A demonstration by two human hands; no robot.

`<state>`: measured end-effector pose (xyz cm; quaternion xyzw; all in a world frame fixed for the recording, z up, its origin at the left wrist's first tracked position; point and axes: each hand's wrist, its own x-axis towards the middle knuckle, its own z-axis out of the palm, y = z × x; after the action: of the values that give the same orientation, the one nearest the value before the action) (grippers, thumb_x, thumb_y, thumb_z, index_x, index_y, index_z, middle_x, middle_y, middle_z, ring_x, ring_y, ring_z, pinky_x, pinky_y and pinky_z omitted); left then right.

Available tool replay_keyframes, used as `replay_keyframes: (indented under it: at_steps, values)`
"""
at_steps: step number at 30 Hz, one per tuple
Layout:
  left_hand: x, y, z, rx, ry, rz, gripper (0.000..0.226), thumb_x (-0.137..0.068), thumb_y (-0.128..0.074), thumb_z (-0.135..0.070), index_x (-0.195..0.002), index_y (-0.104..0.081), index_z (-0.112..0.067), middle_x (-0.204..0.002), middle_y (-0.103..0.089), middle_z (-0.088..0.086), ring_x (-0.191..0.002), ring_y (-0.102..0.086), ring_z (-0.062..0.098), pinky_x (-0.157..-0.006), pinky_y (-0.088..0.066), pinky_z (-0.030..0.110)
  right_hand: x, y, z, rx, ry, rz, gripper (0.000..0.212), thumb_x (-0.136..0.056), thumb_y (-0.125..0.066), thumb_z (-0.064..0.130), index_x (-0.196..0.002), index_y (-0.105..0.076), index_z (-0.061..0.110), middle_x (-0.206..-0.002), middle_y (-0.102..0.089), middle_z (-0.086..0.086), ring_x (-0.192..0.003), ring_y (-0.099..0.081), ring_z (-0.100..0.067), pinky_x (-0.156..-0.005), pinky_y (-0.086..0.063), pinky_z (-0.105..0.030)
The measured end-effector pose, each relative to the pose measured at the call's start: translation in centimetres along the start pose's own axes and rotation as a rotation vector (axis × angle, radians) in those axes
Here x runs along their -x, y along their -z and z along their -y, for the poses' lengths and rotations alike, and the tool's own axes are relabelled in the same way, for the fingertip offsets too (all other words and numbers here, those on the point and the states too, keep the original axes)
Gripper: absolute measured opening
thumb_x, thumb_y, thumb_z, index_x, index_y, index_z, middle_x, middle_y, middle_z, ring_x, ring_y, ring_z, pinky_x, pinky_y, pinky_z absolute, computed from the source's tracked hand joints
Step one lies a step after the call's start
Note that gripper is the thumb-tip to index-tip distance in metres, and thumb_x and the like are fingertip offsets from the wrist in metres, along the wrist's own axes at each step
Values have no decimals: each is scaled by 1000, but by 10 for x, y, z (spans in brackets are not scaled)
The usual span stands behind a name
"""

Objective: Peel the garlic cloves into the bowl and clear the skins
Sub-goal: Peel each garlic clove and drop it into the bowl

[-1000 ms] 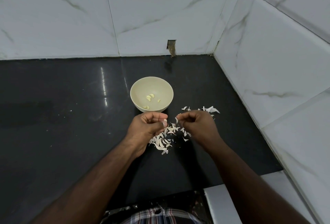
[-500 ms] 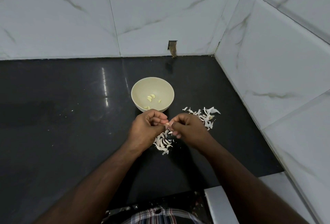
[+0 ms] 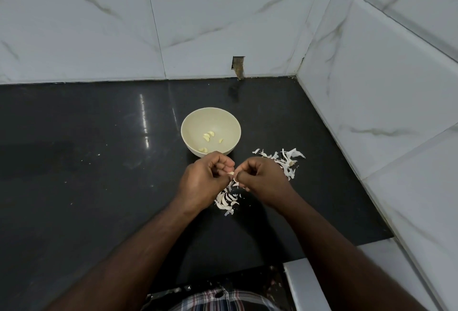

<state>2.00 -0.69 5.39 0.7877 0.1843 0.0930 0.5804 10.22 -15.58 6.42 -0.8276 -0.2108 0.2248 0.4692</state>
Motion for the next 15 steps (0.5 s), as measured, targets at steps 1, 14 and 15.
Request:
replay_keyframes:
  at_steps: [1, 14, 15]
  values:
    - [0, 0, -1, 1, 1, 0, 34, -77, -77, 1, -89, -71, -31, -84, -73, -12, -81, -71, 10, -83, -60, 42, 0, 1, 1, -6, 1, 13, 15, -86, -66, 10, -74, -69, 18, -60, -67, 3, -50, -60, -2, -60, -49, -29]
    - [-1, 3, -1, 74, -17, 41, 32, -74, -79, 5, -85, -73, -23, -83, -75, -5, -81, -72, 15, -82, -60, 39, 3, 2, 7, 237, 61, 40, 11, -85, -63, 23, -76, -58, 21, -63, -56, 10, -55, -46, -1, -55, -38, -26]
    - [-1, 3, 0, 99, -16, 55, 31, -74, -80, 6, -86, -74, -21, -83, -75, -3, -81, -72, 15, -82, -60, 37, 3, 2, 7, 244, 58, 45, 11, -85, -63, 23, -77, -57, 21, -63, -55, 10, -55, -45, -2, -55, -38, -26]
